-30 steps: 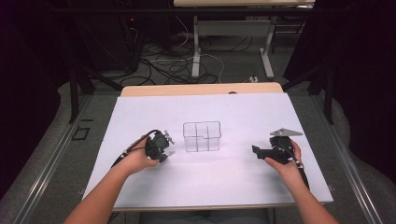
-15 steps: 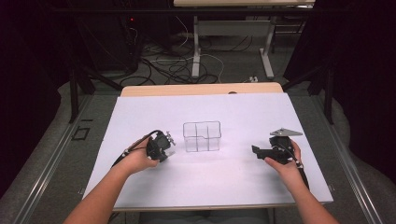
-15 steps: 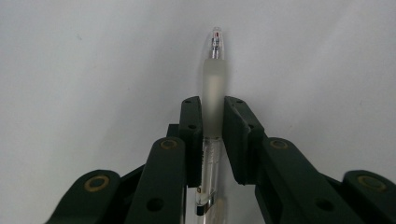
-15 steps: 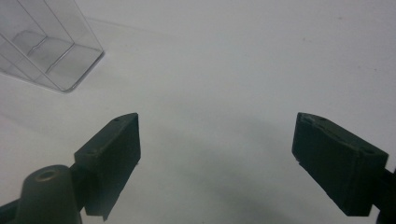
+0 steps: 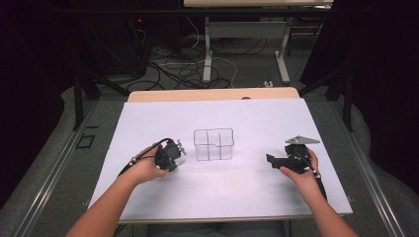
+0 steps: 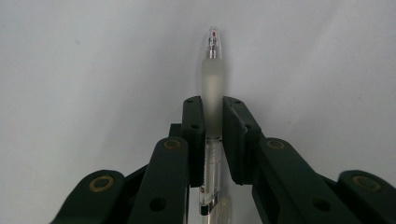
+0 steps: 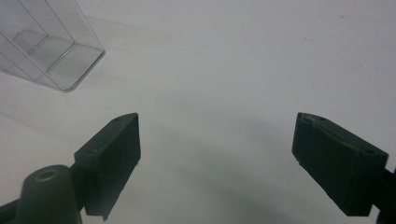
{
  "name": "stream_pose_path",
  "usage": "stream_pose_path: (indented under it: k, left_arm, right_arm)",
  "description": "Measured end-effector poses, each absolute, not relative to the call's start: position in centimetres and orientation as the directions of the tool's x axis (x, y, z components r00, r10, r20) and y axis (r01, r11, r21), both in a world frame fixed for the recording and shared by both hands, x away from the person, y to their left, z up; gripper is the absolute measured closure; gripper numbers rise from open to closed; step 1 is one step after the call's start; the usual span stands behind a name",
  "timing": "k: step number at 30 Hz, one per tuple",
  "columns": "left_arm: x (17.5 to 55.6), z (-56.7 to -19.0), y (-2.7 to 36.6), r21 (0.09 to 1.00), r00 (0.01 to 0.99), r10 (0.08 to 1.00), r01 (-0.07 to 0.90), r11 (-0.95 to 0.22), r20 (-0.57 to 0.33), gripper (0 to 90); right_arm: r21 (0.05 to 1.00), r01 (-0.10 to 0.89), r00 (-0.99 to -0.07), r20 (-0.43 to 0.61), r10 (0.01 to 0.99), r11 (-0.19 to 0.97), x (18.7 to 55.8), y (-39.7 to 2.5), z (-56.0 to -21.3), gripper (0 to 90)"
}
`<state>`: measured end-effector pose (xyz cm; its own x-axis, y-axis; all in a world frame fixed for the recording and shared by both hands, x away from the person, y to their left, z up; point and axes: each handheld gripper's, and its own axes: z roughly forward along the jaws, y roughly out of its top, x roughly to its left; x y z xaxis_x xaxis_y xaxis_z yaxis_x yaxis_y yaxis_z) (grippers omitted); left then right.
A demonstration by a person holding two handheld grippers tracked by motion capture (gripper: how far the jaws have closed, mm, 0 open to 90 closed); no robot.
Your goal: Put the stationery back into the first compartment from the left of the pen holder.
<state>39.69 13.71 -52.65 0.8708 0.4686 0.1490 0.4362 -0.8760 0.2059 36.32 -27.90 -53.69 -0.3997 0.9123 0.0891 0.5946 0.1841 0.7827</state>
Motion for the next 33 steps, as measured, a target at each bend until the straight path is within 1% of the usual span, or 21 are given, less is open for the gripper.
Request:
stream_pose_path:
  k: [8,15,19,24,33]
  left_arm:
    - [39.7,-52.0,14.1,0.203,0.833,0.537,0.508,-0.837,0.129,79.8]
    - [40.0,-50.9,14.7,0.245,0.777,0.624,0.59,-0.769,0.085,79.9]
    - [40.2,-50.4,15.1,0.292,0.74,0.67,0.631,-0.719,0.05,79.9]
    - [40.7,-49.7,15.7,0.321,0.713,0.701,0.66,-0.679,0.017,79.9]
    - [41.3,-48.9,17.1,0.422,0.636,0.768,0.717,-0.555,-0.07,79.9]
  right_arm:
    - [0.783,0.596,-0.397,0.092,0.913,0.181,36.3,-27.9,-53.7,15.0]
    - [0.782,0.597,-0.396,0.091,0.914,0.181,36.3,-27.9,-53.7,15.0]
    - [0.782,0.597,-0.395,0.092,0.914,0.18,36.3,-27.9,-53.7,15.0]
    - [0.781,0.599,-0.393,0.095,0.915,0.176,36.4,-27.9,-53.7,15.0]
    - [0.78,0.601,-0.392,0.097,0.915,0.175,36.4,-27.9,-53.7,15.0]
